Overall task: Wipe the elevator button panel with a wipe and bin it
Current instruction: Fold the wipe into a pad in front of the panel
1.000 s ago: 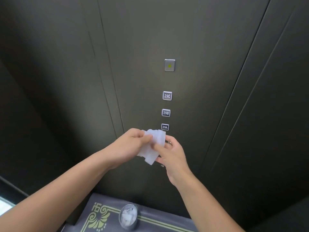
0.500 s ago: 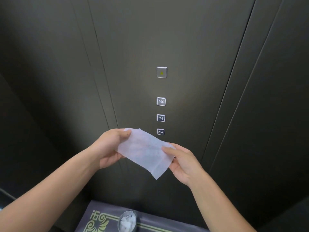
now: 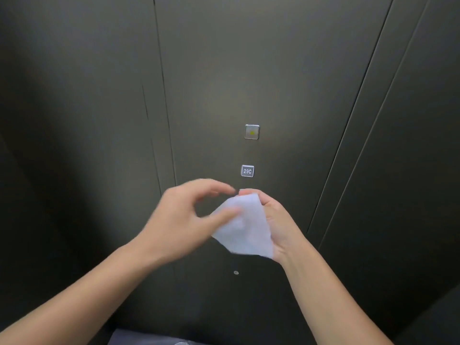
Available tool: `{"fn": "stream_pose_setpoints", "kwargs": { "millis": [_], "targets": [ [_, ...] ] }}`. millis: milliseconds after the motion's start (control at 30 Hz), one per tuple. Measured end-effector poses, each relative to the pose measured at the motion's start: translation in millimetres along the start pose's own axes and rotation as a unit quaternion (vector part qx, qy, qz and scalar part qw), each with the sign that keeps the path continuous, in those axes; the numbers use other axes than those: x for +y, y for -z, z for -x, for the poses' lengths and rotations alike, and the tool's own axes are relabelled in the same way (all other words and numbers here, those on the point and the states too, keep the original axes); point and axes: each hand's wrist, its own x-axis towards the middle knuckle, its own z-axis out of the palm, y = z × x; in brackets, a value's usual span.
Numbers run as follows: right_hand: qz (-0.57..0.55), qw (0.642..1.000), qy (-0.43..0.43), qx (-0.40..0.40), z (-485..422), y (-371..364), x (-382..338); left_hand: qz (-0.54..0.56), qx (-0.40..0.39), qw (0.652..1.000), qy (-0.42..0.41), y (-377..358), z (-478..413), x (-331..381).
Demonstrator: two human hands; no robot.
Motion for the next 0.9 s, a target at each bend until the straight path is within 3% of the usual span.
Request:
{"fn": "stream_pose_setpoints", "kwargs": {
  "millis": [67, 133, 233, 300, 467, 600, 667, 833, 900],
  "targets": [
    [0.002, 0.999, 0.029, -0.023, 0.7, -4.2, -3.4, 0.053, 0.002, 0.991, 0.125, 11.2, 0.0, -16.9],
    [-0.013, 0.999, 0.04, -0.02, -0.4, -10.8, -3.7, 0.131, -0.08, 0.961, 0.229, 13.0, -0.8, -31.4],
    [0.008, 0.998, 0.055, 0.003, -1.5, -17.9, -1.0, 0.273, -0.161, 0.9, 0.298, 10.0, -3.1, -38.8],
    [0.019, 0.997, 0.063, 0.029, 0.0, -20.9, -0.5, 0.303, -0.129, 0.895, 0.301, 7.5, -6.7, -42.3],
    [0.02, 0.988, 0.048, 0.142, 6.9, -15.2, 3.7, 0.238, -0.016, 0.938, 0.251, 1.0, -11.1, -50.4],
    [-0.103, 0.987, -0.024, 0.122, 19.6, -7.1, 6.4, 0.257, -0.028, 0.942, 0.213, -1.6, -14.7, -54.4],
    [-0.094, 0.991, -0.007, 0.092, 22.4, -5.2, 6.4, 0.306, -0.053, 0.925, 0.219, -2.9, -18.0, -54.4],
    [0.111, 0.982, 0.12, 0.094, 22.5, 6.0, 3.6, 0.448, -0.17, 0.843, 0.244, -3.0, -29.1, -56.2],
    [0.166, 0.97, 0.145, 0.101, 23.8, 5.0, -2.5, 0.472, -0.196, 0.827, 0.235, -3.4, -32.3, -59.0]
  ]
}}
